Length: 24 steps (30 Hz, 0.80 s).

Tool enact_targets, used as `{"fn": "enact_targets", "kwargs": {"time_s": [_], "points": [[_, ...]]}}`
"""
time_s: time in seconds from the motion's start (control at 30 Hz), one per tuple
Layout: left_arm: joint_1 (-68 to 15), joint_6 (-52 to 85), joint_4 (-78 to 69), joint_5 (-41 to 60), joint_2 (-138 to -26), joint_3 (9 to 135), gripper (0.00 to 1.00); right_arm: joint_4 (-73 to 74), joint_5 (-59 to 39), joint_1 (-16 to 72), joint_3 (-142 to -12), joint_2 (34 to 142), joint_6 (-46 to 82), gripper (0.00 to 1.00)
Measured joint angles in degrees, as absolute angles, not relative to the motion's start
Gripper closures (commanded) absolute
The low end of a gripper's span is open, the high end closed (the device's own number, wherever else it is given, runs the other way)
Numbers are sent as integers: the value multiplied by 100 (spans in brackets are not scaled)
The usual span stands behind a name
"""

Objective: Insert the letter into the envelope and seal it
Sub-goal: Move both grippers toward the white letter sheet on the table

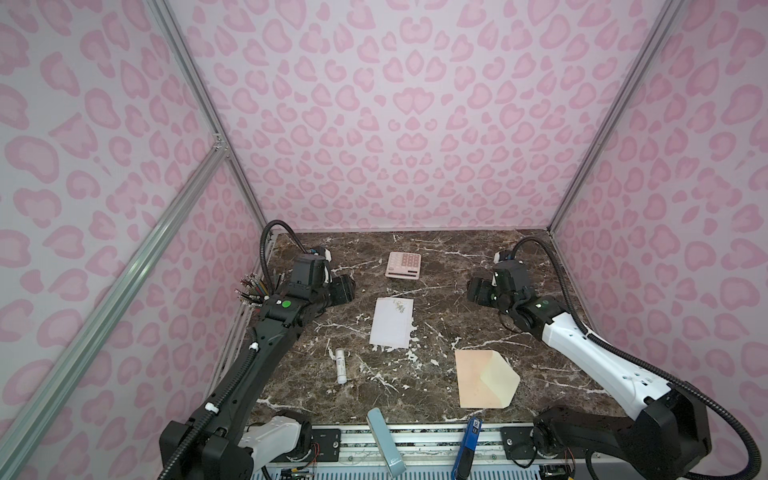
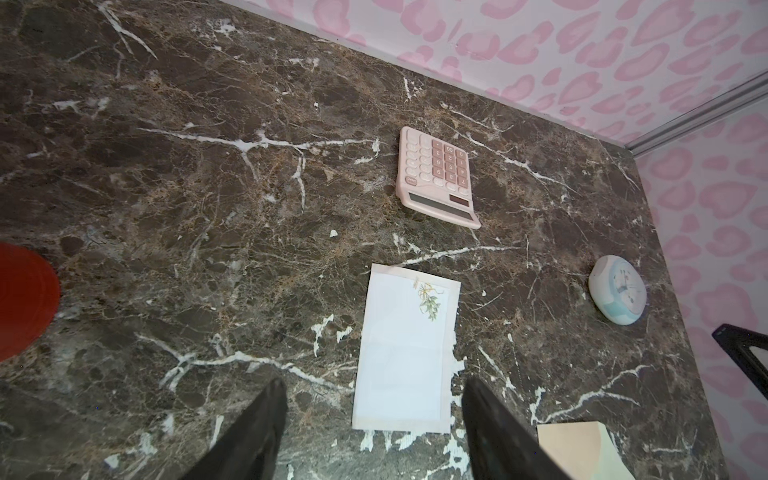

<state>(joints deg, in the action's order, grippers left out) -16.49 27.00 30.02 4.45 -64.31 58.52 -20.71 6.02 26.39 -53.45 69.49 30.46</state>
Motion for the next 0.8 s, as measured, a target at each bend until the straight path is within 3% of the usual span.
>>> {"fn": "enact_targets", "kwargs": {"time_s": [0.4,0.8], "points": [[-1975,3194,3251,899,-5763,5330,32,-2058,432,3461,-5310,6678,3693,12],[-2036,3247,3415,1297,-6490,5247,31,-1691,-56,3795,-5481,7852,3879,18]]}}
